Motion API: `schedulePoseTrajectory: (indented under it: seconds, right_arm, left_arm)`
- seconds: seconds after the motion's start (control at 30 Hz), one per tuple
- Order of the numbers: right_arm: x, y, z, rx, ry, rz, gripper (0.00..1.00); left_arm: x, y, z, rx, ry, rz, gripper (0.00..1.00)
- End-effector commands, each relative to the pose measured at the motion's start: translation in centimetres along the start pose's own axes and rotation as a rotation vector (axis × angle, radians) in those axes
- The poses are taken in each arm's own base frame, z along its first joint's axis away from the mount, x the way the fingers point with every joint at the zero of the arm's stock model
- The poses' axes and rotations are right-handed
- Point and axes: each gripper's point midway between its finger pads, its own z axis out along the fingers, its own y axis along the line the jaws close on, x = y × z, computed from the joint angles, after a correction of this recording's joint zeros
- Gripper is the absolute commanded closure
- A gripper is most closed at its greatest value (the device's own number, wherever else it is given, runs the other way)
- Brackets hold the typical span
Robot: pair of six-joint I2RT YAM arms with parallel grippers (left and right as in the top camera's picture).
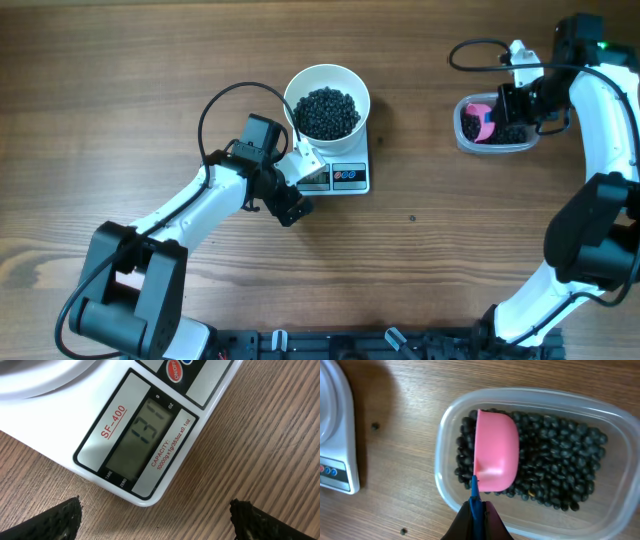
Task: Scoop item into bowl and weigh 150g on scale
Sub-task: 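Return the scoop to the bean tub and scoop beans, right gripper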
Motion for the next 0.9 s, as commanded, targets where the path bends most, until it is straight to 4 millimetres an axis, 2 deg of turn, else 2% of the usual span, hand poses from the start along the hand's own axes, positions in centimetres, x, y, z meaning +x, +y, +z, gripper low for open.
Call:
schedulePoseTrajectory:
  seconds: [0.0,0.1,0.23,0.4,0.6,0.73,0.87]
  right_arm:
    - [0.8,-1.5,0.5,-0.002,0.018,0.074,0.96]
    - [0.7,-2.2,-0.8,0.014,-0.017,0.078,0.96]
    - [-0.1,-1.8,-3.3,0.042,-0.083,0.034,0.96]
    - [-0.1,-2.3,-3.8,0.074,-0.091,0.034,0.96]
    - [-0.3,-1.2,-4.6,-0.078,-0.149,0.076,0.96]
    - [0.4,-1.3,-5.7,-0.091,-0.157,0.081,0.96]
    - [-0.3,-0.5,-8.8,-0.055,-0.247,0.034,0.96]
  left_arm:
    - [0.1,-0.4,0.3,0.021,-0.004,0.013,0.00]
    - [0.1,-0.4,0.3,0.021,-0.004,0.013,0.00]
    - [0.1,-0.4,0.3,0.021,-0.004,0.013,0.00]
    - [0.1,-0.4,0.3,0.021,-0.004,0.013,0.00]
    - [0.1,-0.4,0.3,0.021,-0.004,0.013,0.00]
    - [0.1,-0.4,0.3,0.021,-0.004,0.013,0.00]
    - [0.1,-0.4,0.3,0.021,-0.004,0.013,0.00]
